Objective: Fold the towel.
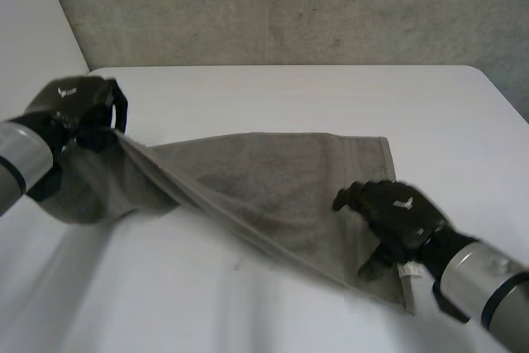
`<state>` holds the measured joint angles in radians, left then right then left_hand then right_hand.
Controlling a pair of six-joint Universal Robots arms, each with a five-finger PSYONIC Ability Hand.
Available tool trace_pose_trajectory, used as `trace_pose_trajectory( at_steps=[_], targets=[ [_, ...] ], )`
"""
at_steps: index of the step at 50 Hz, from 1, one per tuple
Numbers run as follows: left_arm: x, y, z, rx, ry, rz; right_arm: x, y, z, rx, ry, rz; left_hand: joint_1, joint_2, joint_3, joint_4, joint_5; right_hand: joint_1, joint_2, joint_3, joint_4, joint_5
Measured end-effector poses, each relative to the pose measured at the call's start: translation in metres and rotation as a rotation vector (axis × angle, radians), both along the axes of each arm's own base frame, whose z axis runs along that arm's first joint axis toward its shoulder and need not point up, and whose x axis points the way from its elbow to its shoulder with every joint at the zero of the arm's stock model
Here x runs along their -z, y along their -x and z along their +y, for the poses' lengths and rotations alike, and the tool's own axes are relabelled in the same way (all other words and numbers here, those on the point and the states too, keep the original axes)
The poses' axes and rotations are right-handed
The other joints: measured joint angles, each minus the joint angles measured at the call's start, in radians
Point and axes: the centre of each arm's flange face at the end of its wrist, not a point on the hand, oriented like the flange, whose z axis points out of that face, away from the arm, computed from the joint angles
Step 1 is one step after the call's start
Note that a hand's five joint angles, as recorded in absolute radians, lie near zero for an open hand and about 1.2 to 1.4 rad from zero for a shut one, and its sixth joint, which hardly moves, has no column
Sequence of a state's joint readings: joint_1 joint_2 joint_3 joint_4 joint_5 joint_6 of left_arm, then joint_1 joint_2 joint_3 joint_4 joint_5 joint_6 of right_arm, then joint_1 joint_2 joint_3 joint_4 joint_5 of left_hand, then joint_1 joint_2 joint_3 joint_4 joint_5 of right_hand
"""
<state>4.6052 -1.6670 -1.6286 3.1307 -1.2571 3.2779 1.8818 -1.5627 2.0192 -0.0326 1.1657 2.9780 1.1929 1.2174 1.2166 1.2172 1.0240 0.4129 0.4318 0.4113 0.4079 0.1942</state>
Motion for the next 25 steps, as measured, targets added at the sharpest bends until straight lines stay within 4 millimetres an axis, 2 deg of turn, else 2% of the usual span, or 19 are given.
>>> trace_pose_trajectory(
  at_steps=[3, 6, 12, 17, 25],
  targets=[
    [-0.004, 0.004, -0.004, 0.005, 0.001, 0.027, 0.01, -0.004, 0.01, -0.037, -0.016, 0.007, 0.0, 0.0, 0.0, 0.0, 0.0, 0.0, 0.0, 0.0, 0.0, 0.002],
    [0.0, 0.008, -0.008, 0.011, -0.016, 0.039, 0.02, -0.006, 0.018, -0.064, -0.025, 0.03, 0.0, 0.0, 0.0, 0.0, 0.0, 0.0, 0.0, 0.0, 0.0, 0.006],
    [0.023, 0.013, -0.014, -0.005, -0.082, 0.025, 0.04, -0.001, 0.027, -0.098, -0.028, 0.111, 0.0, 0.0, 0.0, 0.0, 0.0, 0.0, 0.0, 0.0, 0.0, 0.022],
    [0.043, 0.013, -0.019, -0.035, -0.136, 0.006, 0.049, 0.005, 0.024, -0.085, -0.005, 0.153, 0.0, 0.0, 0.0, 0.0, 0.0, 0.004, 0.002, 0.003, 0.004, 0.049],
    [0.053, 0.013, -0.026, -0.049, -0.159, 0.001, 0.06, 0.011, 0.013, -0.013, 0.013, 0.192, 0.0, 0.0, 0.0, 0.0, 0.0, 0.056, 0.023, 0.061, 0.067, 0.119]
  ],
)
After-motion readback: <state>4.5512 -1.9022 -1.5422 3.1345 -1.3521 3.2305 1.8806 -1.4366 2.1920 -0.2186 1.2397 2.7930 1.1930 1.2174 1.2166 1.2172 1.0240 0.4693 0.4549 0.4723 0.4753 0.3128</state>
